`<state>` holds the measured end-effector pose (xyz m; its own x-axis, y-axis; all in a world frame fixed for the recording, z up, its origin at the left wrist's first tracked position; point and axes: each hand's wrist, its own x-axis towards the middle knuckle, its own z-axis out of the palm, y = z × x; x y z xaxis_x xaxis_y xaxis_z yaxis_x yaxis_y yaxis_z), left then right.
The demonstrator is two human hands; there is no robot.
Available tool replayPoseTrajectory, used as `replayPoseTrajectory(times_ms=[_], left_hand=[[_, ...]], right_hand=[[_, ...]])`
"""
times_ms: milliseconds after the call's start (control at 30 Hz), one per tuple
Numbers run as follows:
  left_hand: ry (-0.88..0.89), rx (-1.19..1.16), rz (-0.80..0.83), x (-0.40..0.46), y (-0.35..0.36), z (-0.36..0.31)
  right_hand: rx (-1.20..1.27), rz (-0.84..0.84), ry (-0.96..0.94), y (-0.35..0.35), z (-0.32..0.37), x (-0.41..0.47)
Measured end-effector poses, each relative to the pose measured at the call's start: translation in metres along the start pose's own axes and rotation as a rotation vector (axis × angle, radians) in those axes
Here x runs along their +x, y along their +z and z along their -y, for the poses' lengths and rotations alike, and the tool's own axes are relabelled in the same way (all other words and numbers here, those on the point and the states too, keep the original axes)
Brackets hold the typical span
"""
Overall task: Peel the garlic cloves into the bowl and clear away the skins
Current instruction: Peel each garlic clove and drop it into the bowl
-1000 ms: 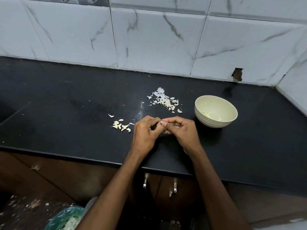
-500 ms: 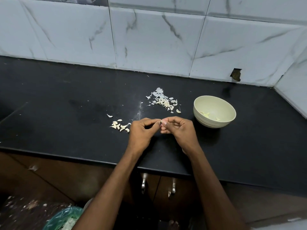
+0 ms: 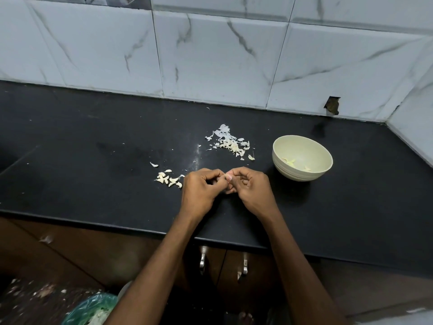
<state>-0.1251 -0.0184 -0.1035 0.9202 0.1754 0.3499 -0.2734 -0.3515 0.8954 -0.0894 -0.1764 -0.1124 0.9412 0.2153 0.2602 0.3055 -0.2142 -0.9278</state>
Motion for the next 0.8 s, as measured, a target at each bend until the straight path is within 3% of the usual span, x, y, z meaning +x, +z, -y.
replayPoseTrajectory(times_ms=[367, 533, 667, 800], left_hand=[[0.23, 0.434, -0.108, -0.001, 0.012, 0.004], [0.314, 0.451, -0.148, -0.002, 0.015, 0.003], [0.156, 0.264, -0.1, 0.001, 0.009, 0.003], [-0.111, -0.178, -0.039, 0.006, 0.003, -0.003]], right_hand=[[-0.16, 0.029, 0.012, -0.001, 0.0, 0.003], [-0.116, 0.051, 0.022, -0.001, 0.0, 0.003], [0.063, 0.098, 0.05, 0.0, 0.009, 0.003], [0.21, 0.094, 0.068, 0.0, 0.015, 0.001]])
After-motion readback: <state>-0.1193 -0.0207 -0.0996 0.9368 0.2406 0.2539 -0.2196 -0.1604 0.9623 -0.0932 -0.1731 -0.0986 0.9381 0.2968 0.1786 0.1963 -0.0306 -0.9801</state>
